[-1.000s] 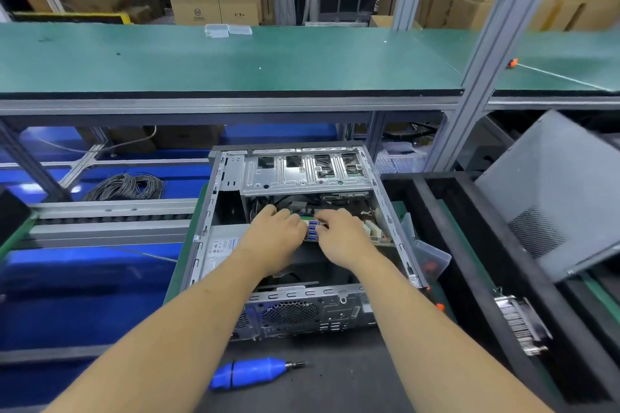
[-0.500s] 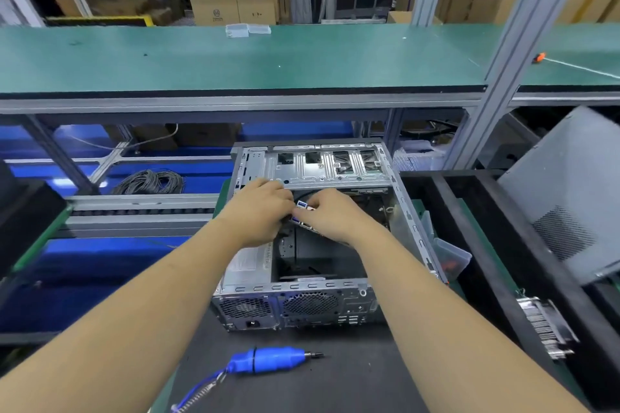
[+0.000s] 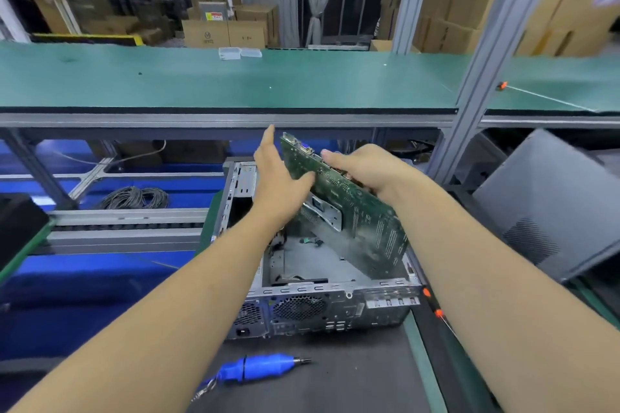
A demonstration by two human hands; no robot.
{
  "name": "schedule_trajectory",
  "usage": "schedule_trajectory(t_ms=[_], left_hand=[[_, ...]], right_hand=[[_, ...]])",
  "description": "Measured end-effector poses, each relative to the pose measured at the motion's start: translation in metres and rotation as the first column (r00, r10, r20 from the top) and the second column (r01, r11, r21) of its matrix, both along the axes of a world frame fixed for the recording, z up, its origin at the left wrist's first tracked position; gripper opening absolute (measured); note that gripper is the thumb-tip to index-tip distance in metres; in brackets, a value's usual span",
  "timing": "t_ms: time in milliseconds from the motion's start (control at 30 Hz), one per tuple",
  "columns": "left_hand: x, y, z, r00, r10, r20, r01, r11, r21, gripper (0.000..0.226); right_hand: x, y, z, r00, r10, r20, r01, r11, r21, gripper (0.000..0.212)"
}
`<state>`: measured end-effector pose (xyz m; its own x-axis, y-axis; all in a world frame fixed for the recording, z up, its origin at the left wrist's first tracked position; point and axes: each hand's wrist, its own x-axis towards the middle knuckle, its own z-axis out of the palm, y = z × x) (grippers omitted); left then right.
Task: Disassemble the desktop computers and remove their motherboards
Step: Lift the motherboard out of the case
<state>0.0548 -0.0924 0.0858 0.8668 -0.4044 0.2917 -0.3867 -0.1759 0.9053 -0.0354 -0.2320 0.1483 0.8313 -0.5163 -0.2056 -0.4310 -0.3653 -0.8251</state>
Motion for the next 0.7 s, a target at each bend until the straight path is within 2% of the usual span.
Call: schedule_trajectory(t_ms=[67,167,233,300,333,433,500,567,633,667,700], left_hand=[[-0.005,-0.005,0.008,0.969,-0.031,-0.243,-0.01,0.986,-0.168,0.097],[-0.009,-0.009,0.022,0.849,-0.005,-0.528,-0.193,0.928,-0.32,0.062],[-0.009,-0.008,0.032,0.713,-0.052,-0.699,-0.302,0.877,-0.374,0.038],[-0.011,-0.007,0.042,0.541,-0.228,-0.81,-0.278,0.86,-0.428,0.039],[-0.012,-0.007,0.045,0.486,-0.304,-0.819,-0.256,0.847,-0.466,0.046],[-0.014,-0.013,0.053,0.46,-0.423,-0.781,-0.248,0.783,-0.57,0.052],[-0.015,-0.01,0.052,0.412,-0.558,-0.72,-0.228,0.702,-0.674,0.052],[-0.014,-0.002,0.045,0.354,-0.674,-0.648,-0.167,0.636,-0.753,0.057],[-0.014,0.007,0.031,0.342,-0.685,-0.643,-0.093,0.657,-0.748,0.064],[-0.013,0.009,0.023,0.374,-0.643,-0.668,-0.031,0.712,-0.702,0.063],[-0.013,0.008,0.018,0.446,-0.553,-0.704,0.024,0.794,-0.608,0.059]], right_hand=[[-0.006,-0.003,0.018,0.999,0.025,0.021,-0.025,1.0,0.017,0.07],[-0.021,-0.002,0.051,0.997,0.007,0.08,-0.006,1.0,-0.006,0.071],[-0.033,0.002,0.071,0.984,-0.001,0.176,0.004,1.0,-0.018,0.059],[-0.045,0.009,0.082,0.958,0.056,0.283,-0.05,0.998,-0.03,0.06],[-0.051,0.013,0.083,0.946,0.11,0.305,-0.084,0.992,-0.099,0.06],[-0.061,0.029,0.069,0.92,0.257,0.297,-0.136,0.918,-0.372,0.042],[-0.061,0.033,0.05,0.922,0.307,0.235,-0.141,0.832,-0.537,0.027],[-0.066,0.03,0.03,0.93,0.33,0.163,-0.151,0.746,-0.648,0.028],[-0.074,0.02,0.016,0.916,0.387,0.104,-0.197,0.66,-0.725,0.031],[-0.078,0.015,0.012,0.909,0.41,0.066,-0.218,0.605,-0.766,0.031],[-0.082,0.01,0.009,0.905,0.425,0.034,-0.233,0.56,-0.795,0.031]])
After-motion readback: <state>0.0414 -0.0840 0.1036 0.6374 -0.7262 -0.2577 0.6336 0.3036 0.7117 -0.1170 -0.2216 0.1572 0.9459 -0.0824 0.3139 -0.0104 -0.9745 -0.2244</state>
